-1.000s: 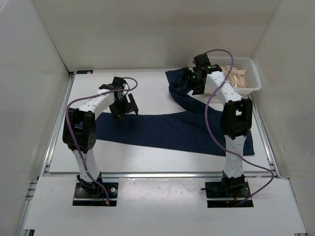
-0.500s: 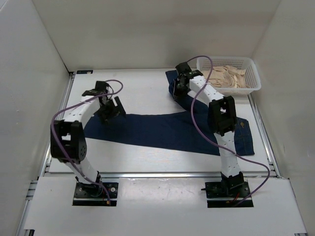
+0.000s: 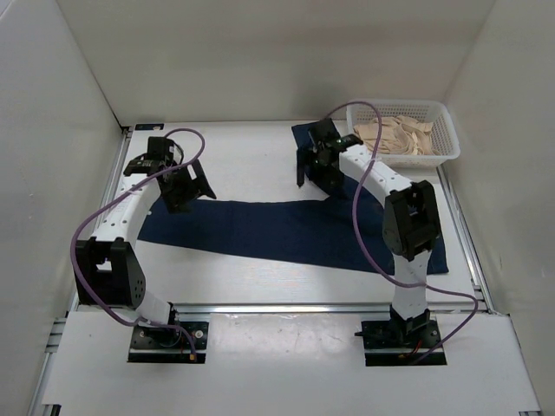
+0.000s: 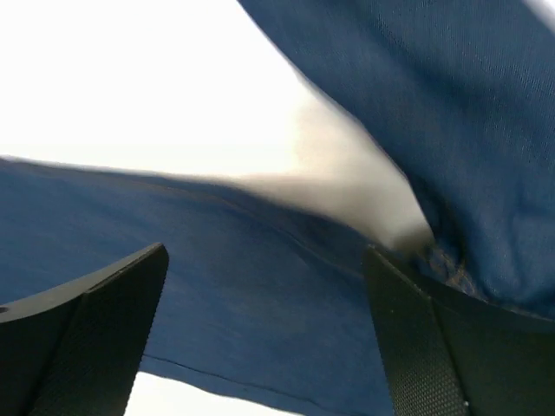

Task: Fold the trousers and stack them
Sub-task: Flatten the trousers out

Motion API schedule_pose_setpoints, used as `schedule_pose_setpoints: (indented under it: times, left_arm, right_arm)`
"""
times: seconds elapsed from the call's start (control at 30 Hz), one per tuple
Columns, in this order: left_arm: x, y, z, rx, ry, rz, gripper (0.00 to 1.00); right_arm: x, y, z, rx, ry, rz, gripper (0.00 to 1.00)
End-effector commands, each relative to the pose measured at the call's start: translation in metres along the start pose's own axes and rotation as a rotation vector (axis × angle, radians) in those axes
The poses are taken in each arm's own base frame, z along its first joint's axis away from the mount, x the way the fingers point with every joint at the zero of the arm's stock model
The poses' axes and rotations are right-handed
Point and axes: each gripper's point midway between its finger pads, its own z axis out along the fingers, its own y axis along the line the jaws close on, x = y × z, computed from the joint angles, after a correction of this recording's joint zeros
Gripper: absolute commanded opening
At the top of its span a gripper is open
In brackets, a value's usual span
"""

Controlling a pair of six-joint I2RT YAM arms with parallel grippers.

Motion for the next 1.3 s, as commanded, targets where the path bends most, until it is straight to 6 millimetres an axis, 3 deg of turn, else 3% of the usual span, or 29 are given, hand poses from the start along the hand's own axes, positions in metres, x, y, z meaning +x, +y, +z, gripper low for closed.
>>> schedule_pose_setpoints:
  times: [0.0,0.13,0.17,0.2,0.23,0.27,0.3,0.33,0.37,0.43,0.47,0.5,0.53,0.57,0.6,0.63,0.7,0.8,0.87,0.9,0.93,0.97,1.03,1.13,1.17,1.23,1.27]
  left_arm:
    - [-0.006,-0.023,-0.029,0.097,-0.048,0.04,0.96]
    - [-0.006,-0.029,-0.049,0.121,-0.095,0.043,0.97]
    - [-0.002,-0.027,-0.051,0.118,-0.09,0.042,0.99]
    - [-0.004,-0.027,-0.057,0.118,-0.114,0.047,0.99]
    - [-0.001,-0.027,-0.061,0.117,-0.112,0.046,0.99]
    - [0.003,-0.026,-0.063,0.112,-0.103,0.043,0.99]
    - [0.005,-0.024,-0.063,0.101,-0.098,0.031,0.99]
    - [0.006,-0.022,-0.068,0.098,-0.114,0.034,0.99]
    - [0.01,-0.02,-0.068,0.092,-0.101,0.03,0.99]
    - [0.015,-0.014,-0.069,0.067,-0.107,0.018,0.99]
    - [0.015,-0.015,-0.073,0.072,-0.118,0.021,0.99]
    - [0.017,-0.012,-0.07,0.06,-0.113,0.007,0.99]
    - [0.018,-0.014,-0.07,0.063,-0.109,0.015,0.99]
    - [0.019,-0.01,-0.067,0.044,-0.109,-0.004,0.99]
    - [0.02,-0.011,-0.067,0.036,-0.112,-0.009,0.99]
    - [0.02,-0.011,-0.067,0.036,-0.112,-0.009,0.99]
    - [0.015,-0.015,-0.067,0.037,-0.125,-0.029,0.99]
    - [0.003,-0.027,-0.068,0.035,-0.145,-0.019,0.99]
    - [-0.004,-0.044,-0.071,0.057,-0.157,-0.019,0.97]
    - [-0.007,-0.049,-0.07,0.057,-0.16,-0.007,0.97]
    - [-0.009,-0.062,-0.073,0.078,-0.164,0.007,0.96]
    - [-0.01,-0.066,-0.063,0.071,-0.14,0.015,0.96]
    - [-0.013,-0.074,-0.056,0.065,-0.13,0.031,0.96]
    - [-0.023,-0.091,-0.038,0.064,-0.102,0.062,0.96]
    - [-0.032,-0.098,-0.039,0.072,-0.114,0.072,0.96]
    - [-0.038,-0.105,-0.018,0.058,-0.081,0.089,0.97]
    - [-0.037,-0.11,-0.012,0.056,-0.066,0.099,0.97]
  right_arm:
    - [-0.056,0.012,-0.011,-0.058,-0.11,-0.016,0.99]
    - [-0.086,0.009,0.01,0.002,-0.117,-0.005,0.99]
    - [-0.083,0.004,0.035,0.04,-0.086,0.003,0.99]
    - [-0.104,0.01,0.029,0.035,-0.14,0.007,0.99]
    - [-0.112,0.005,0.036,0.046,-0.154,0.016,0.99]
    - [-0.107,0.004,0.056,0.056,-0.125,0.026,0.98]
    - [-0.118,0.008,0.053,0.044,-0.157,0.029,0.92]
    - [-0.123,0.01,0.057,0.038,-0.172,0.03,0.86]
    - [-0.121,0.013,0.066,0.024,-0.159,0.04,0.66]
    - [-0.128,0.021,0.058,-0.011,-0.183,0.054,0.46]
    - [-0.131,0.025,0.052,-0.032,-0.195,0.072,0.24]
    - [-0.118,0.02,0.057,-0.02,-0.167,0.071,0.13]
    - [-0.125,0.03,0.029,-0.048,-0.213,0.078,0.05]
    - [-0.129,0.034,0.019,-0.074,-0.244,0.078,0.0]
    - [-0.103,0.04,0.024,-0.083,-0.197,0.056,0.0]
    - [-0.107,0.051,-0.011,-0.129,-0.246,0.033,0.0]
    - [-0.088,0.069,-0.029,-0.172,-0.246,-0.018,0.0]
    - [-0.039,0.091,-0.052,-0.281,-0.173,-0.086,0.0]
    - [0.0,0.091,-0.06,-0.297,-0.131,-0.105,0.0]
    - [0.002,0.091,-0.074,-0.323,-0.153,-0.087,0.0]
    - [0.026,0.085,-0.065,-0.305,-0.103,-0.096,0.0]
    - [0.033,0.084,-0.066,-0.316,-0.088,-0.098,0.0]
    - [0.041,0.078,-0.07,-0.304,-0.066,-0.11,0.1]
    - [0.051,0.064,-0.085,-0.267,-0.051,-0.146,0.12]
    - [0.052,0.06,-0.089,-0.251,-0.053,-0.145,0.15]
    - [0.058,0.052,-0.103,-0.232,-0.044,-0.153,0.27]
    - [0.06,0.046,-0.104,-0.223,-0.038,-0.157,0.56]
